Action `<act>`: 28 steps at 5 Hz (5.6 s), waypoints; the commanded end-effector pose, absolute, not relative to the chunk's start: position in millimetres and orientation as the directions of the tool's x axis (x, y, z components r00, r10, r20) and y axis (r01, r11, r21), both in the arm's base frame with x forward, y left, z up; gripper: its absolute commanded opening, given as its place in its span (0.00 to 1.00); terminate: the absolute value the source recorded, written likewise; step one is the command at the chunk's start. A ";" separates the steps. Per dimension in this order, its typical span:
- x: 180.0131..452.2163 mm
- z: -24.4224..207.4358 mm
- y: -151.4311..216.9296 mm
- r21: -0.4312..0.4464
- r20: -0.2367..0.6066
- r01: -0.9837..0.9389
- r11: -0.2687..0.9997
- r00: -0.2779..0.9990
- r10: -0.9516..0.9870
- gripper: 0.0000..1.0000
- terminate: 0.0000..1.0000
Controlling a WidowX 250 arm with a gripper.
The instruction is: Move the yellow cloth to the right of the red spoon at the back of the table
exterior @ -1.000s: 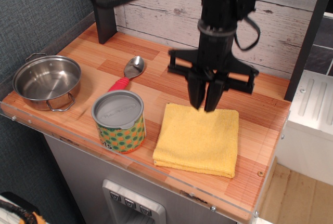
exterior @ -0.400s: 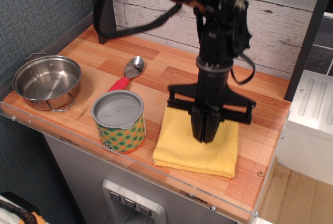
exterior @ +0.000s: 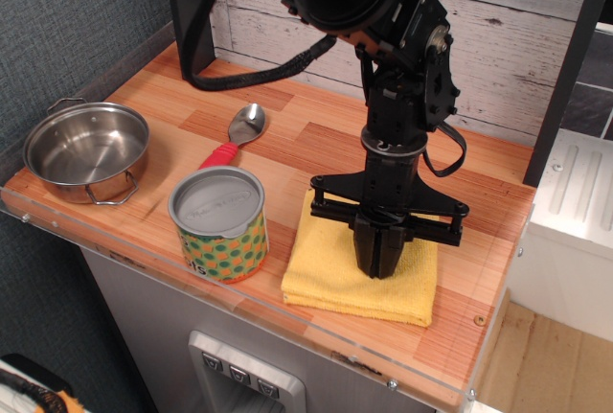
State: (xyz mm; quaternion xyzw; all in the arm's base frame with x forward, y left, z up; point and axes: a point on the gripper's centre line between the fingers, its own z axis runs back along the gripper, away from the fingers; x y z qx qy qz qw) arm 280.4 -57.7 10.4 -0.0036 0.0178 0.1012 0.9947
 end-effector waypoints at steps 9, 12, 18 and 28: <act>363.9 0.5 29.2 0.073 0.043 0.042 0.996 0.998 -0.045 0.00 0.00; 353.9 -5.7 50.8 0.091 0.028 0.006 0.996 1.000 -0.009 0.00 0.00; 366.1 44.1 46.9 0.066 0.227 0.079 0.995 0.969 -0.092 1.00 0.00; 321.6 138.9 -8.5 0.030 0.212 0.021 0.999 0.977 -0.027 1.00 0.00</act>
